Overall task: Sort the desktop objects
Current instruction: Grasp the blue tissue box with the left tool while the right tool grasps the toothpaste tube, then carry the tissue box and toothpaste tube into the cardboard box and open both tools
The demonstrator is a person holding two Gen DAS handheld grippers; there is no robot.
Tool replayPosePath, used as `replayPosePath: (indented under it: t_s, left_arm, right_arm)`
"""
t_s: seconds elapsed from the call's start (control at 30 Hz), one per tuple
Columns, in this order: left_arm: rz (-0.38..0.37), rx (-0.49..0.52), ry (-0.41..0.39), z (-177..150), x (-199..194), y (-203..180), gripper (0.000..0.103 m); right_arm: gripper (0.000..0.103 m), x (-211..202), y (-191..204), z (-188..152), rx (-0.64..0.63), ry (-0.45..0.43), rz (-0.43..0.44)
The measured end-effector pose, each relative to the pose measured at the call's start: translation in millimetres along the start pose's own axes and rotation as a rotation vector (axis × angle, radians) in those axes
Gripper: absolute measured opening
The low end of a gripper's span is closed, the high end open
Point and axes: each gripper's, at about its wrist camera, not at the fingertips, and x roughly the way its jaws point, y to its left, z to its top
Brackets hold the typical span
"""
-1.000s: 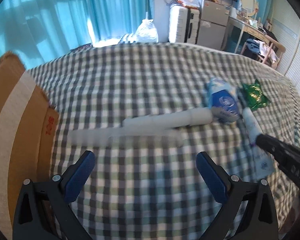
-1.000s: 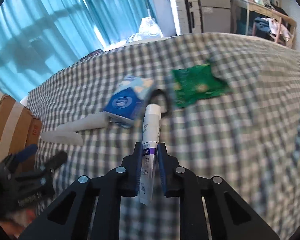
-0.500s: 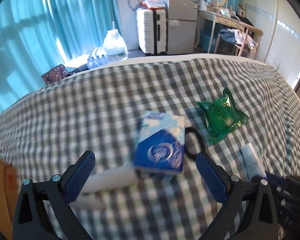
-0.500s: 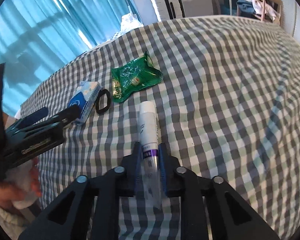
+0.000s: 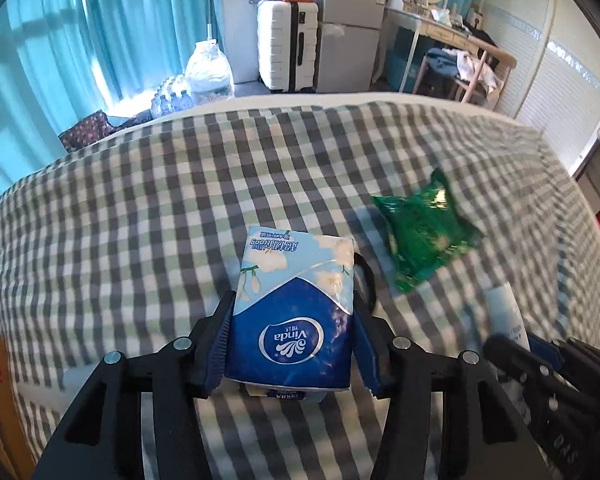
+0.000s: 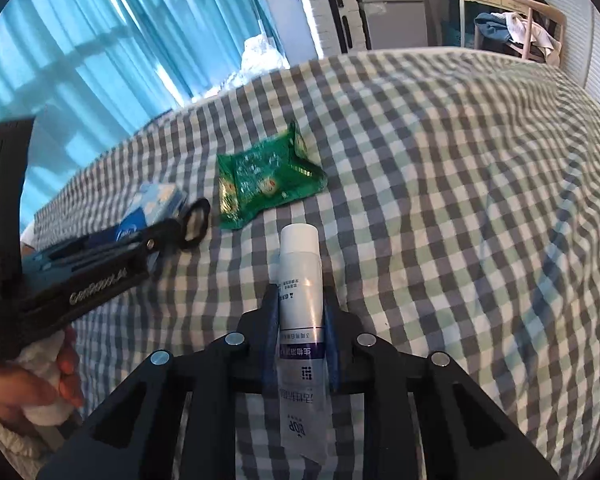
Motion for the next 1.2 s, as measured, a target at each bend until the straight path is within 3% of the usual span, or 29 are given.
replayPosePath:
  t_s: [0.23,0.37,0.67,0.93,1.2]
  left_arm:
    - [-0.005,-0.014,-0.038,-21.2,-67.9,0.3,0.054]
    - [0.002,-0.035,-0.074,-30.8,-116.4,4.5,0.054]
    - [0.024,-0.038,-0.225,-34.3,-229.9,13.7,0.054]
    - [0.049,-0.051,-0.356,-49.8,-319.4,33.6,0.054]
    - [0.081,-0.101,-0.420,-73.1,-376.4,78.7,0.054]
  right_arm:
    - [0.020,-57.1,22.6,-6.2,0.016,-0.063,0.073]
    - [0.020,-96.6,56.4,-8.4,-0.040,-0.114,0.090]
    - [0.020,-194.4,125.2,-32.1,-0.169,-0.220,0.129]
    - [0.020,-252.7,183.0,-55.1,-0.262,-0.310,0.170]
    - [0.020,-282.2,241.3,-72.9,-0.368,-0.369,0.218]
